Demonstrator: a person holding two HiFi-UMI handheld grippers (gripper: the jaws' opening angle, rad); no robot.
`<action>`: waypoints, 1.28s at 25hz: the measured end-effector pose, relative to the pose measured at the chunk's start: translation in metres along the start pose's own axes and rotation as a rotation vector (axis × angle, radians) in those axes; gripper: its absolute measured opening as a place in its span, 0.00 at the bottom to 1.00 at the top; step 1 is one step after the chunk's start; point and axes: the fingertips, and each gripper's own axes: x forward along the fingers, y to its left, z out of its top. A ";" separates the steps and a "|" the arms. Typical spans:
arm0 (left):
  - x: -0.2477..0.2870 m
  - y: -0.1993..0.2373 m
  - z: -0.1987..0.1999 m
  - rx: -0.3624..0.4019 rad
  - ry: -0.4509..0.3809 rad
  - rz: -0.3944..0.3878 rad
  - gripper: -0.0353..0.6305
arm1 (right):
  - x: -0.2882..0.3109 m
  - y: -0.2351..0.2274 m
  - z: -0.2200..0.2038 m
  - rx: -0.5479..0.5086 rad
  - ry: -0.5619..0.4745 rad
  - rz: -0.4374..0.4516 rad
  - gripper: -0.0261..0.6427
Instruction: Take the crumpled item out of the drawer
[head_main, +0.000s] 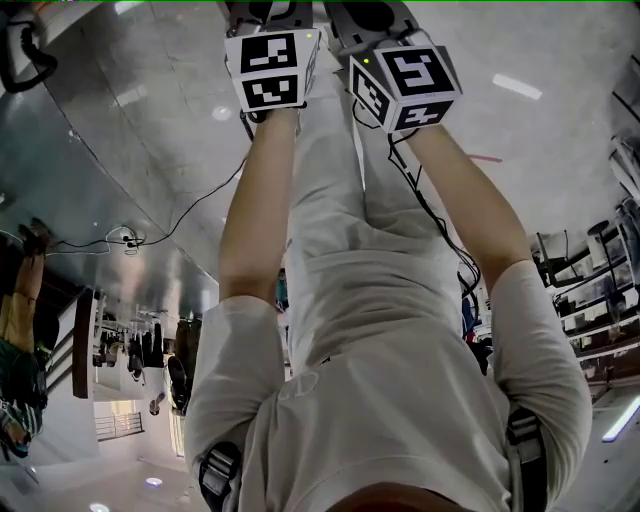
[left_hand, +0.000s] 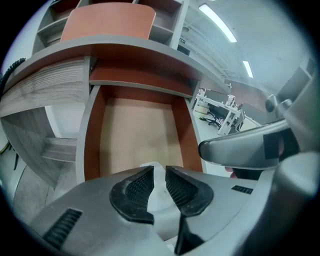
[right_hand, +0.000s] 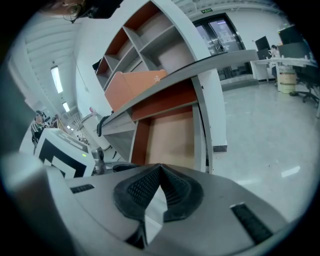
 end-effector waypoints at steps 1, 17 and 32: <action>0.001 0.001 0.000 0.002 0.004 0.002 0.17 | 0.000 -0.001 -0.001 0.001 0.000 0.001 0.04; 0.021 -0.001 -0.006 0.030 0.102 0.030 0.22 | -0.011 -0.001 -0.005 0.032 -0.014 0.017 0.04; 0.036 0.002 -0.010 0.012 0.152 0.056 0.23 | -0.010 -0.009 -0.011 0.058 -0.015 0.005 0.04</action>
